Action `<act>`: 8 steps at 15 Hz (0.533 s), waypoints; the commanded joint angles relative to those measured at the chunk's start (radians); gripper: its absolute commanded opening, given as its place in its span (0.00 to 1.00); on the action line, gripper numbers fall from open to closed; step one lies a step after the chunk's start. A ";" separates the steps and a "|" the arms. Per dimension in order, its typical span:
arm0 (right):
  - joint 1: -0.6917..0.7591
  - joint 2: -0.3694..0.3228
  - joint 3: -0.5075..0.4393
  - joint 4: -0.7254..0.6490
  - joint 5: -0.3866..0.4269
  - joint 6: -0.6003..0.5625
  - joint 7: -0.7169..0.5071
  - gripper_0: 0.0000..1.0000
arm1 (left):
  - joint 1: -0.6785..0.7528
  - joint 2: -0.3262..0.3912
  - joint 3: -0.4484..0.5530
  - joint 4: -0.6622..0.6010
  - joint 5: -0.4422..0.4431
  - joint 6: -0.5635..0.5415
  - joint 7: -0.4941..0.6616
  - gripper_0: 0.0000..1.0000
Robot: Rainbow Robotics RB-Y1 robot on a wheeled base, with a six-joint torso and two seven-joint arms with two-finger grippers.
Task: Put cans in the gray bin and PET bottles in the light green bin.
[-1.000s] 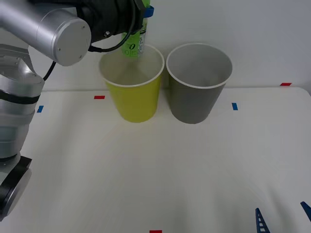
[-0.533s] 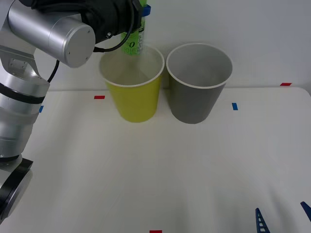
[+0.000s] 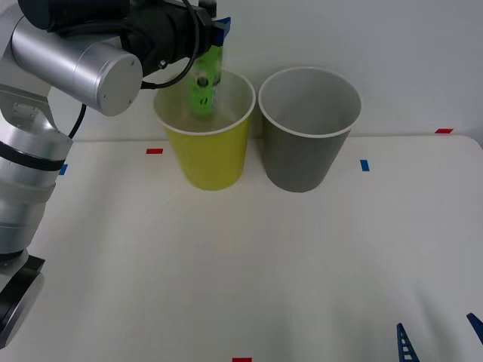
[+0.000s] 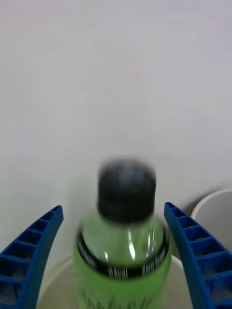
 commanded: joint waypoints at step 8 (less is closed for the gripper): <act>0.000 0.000 0.000 0.000 0.000 0.000 0.000 1.00 | 0.000 0.092 0.001 -0.087 0.047 0.041 0.015 1.00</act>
